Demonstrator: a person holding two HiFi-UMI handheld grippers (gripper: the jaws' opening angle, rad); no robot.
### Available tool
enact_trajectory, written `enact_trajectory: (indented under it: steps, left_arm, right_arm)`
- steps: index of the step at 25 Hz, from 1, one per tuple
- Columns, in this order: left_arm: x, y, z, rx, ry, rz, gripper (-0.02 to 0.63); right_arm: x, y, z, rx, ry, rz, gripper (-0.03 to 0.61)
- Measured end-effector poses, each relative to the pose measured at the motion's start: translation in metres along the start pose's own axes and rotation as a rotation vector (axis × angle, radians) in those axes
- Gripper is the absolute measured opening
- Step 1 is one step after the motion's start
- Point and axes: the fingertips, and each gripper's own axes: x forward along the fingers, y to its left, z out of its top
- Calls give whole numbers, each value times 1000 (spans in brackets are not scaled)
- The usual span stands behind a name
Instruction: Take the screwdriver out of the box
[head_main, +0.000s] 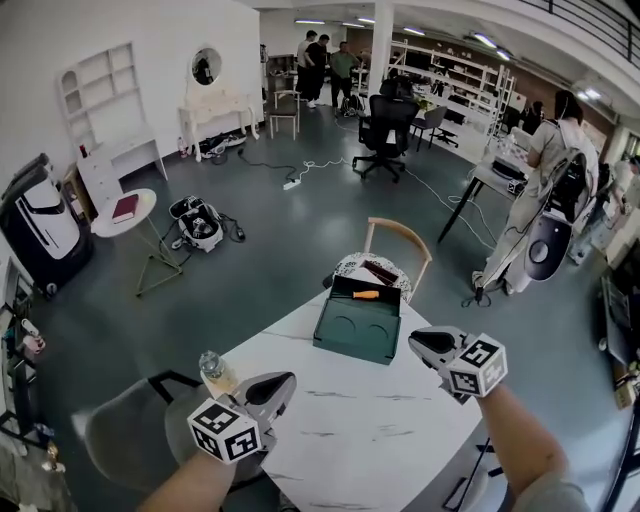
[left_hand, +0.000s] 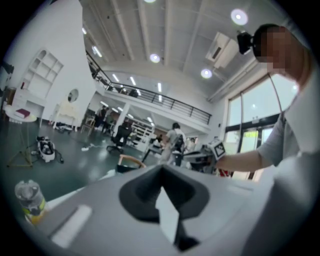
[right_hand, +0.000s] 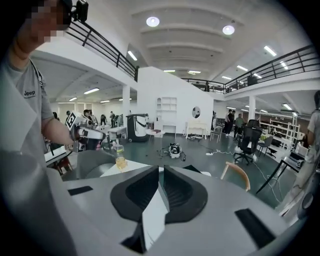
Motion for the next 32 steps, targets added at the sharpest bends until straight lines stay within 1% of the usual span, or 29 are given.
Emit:
enact_trajectory:
  steps: [3,7,11,14,15,16,17,21,23,26,29,32]
  left_arm:
    - [22,17,-6,5,1,2,3]
    - [47,38,-13,15,10,0,3]
    - [72,59,-25,7,17,-6,3]
    - [88,70,-39,0,20,-21,3]
    - [92,73,-43,0,22,-24,3]
    - [97,77,-46,1,24,-26,3]
    - [101,80,-50,3,27,-25,3]
    - [118,95,-66,-2,40,-15,3]
    - [123,100,-73,-5,40,-20,3]
    - [129,106,-84,-17,34,-24,3]
    - [131,111,-95,-42,30,-21,3]
    - [132,115,-101,-53,30,-21,3]
  right_arm:
    - [38,-24,-10,-42,76,15,9]
    - [88,-56,-21,-132,191,17,9]
    - [140,-91,-40,-231,305,21,11]
    - [178,-113,-56,-317,392,38,38]
    - [190,-118,-61,-342,420,48,53]
    - [203,-123,-65,-365,444,61,84]
    - [215,-127,-70,-387,466,75,97]
    - [259,-140,-94,-472,550,126,97]
    - [275,-147,-105,-496,581,140,97]
    - [292,-158,-118,-507,615,143,97]
    - [302,-164,-135,-523,653,152,97]
    - [306,-168,-144,-570,689,161,98]
